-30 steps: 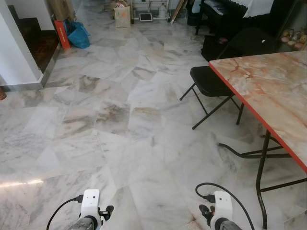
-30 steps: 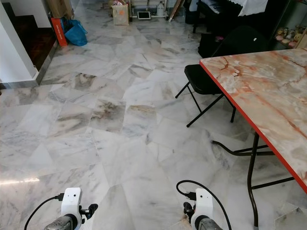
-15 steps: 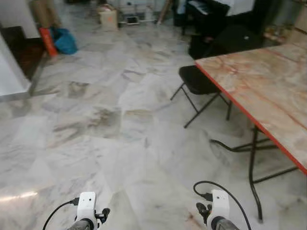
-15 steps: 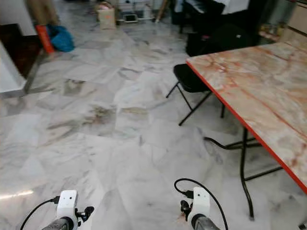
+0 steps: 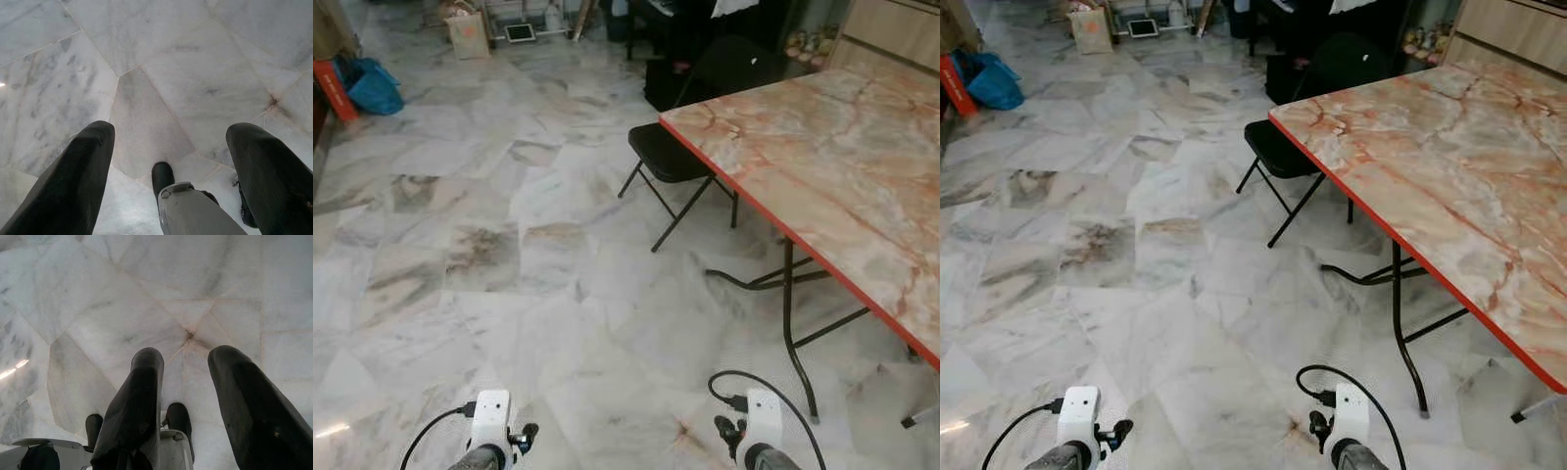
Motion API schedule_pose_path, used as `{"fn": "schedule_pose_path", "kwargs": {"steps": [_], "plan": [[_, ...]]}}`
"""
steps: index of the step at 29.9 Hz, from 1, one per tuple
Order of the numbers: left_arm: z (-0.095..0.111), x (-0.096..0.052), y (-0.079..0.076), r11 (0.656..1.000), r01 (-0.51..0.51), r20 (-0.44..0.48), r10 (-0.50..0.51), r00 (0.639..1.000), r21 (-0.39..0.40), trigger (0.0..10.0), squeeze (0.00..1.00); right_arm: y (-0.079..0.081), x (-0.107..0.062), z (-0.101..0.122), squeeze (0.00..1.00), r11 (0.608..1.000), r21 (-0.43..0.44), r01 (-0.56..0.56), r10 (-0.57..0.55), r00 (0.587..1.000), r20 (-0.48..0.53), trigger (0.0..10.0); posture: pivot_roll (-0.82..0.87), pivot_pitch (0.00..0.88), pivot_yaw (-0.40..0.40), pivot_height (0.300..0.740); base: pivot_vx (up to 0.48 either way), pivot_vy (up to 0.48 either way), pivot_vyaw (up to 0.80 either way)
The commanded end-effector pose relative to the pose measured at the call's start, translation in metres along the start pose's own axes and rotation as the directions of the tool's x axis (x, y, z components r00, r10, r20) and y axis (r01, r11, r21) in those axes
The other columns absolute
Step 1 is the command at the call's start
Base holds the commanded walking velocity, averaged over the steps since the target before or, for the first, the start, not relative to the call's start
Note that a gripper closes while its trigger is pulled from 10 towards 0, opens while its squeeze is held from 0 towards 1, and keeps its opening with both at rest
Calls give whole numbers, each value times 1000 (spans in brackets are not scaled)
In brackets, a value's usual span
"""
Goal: Hang hanger
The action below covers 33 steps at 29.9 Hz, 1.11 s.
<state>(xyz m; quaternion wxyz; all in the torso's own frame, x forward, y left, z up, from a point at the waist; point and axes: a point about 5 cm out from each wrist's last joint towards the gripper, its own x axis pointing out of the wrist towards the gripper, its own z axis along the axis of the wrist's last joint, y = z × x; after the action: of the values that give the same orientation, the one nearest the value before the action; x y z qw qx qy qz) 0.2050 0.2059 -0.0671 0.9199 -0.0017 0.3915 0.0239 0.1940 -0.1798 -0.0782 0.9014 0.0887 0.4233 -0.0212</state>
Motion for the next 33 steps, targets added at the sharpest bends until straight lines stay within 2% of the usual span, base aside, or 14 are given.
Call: {"fn": "schedule_pose_path", "kwargs": {"steps": [1, 10, 15, 20, 33], "plan": [[-4, -1, 2, 1000, -7, -12, 8, 1000, 12, 10000, 0, 1, 0, -4, 0, 1000, 7, 5, -5, 1000, -16, 10000, -34, 0, 7, 740, 0, 0, -706], [-4, -1, -1, 1000, -7, -12, 7, 1000, 22, 10000, 0, -5, -2, -6, 0, 1000, 11, 15, -15, 1000, -20, 10000, -43, 0, 10, 740, 0, -243, -709], [-2, -1, 3, 999, -29, -5, 29, 1000, 30, 10000, 0, -6, -2, -7, 0, 1000, 8, 16, -16, 1000, -24, 10000, -44, 0, 10, 740, 0, 0, -706], [-3, -1, 5, 999, -38, -8, 39, 999, 19, 10000, 0, -5, -3, -9, 0, 1000, 3, 13, -13, 1000, -27, 10000, -43, 0, 10, 740, 0, -369, -706], [-3, -1, 5, 999, -36, -13, 36, 999, 27, 10000, 0, -4, -3, -9, 0, 1000, 17, 21, -21, 1000, -23, 10000, -49, 0, 18, 740, 0, 0, -706]]}}
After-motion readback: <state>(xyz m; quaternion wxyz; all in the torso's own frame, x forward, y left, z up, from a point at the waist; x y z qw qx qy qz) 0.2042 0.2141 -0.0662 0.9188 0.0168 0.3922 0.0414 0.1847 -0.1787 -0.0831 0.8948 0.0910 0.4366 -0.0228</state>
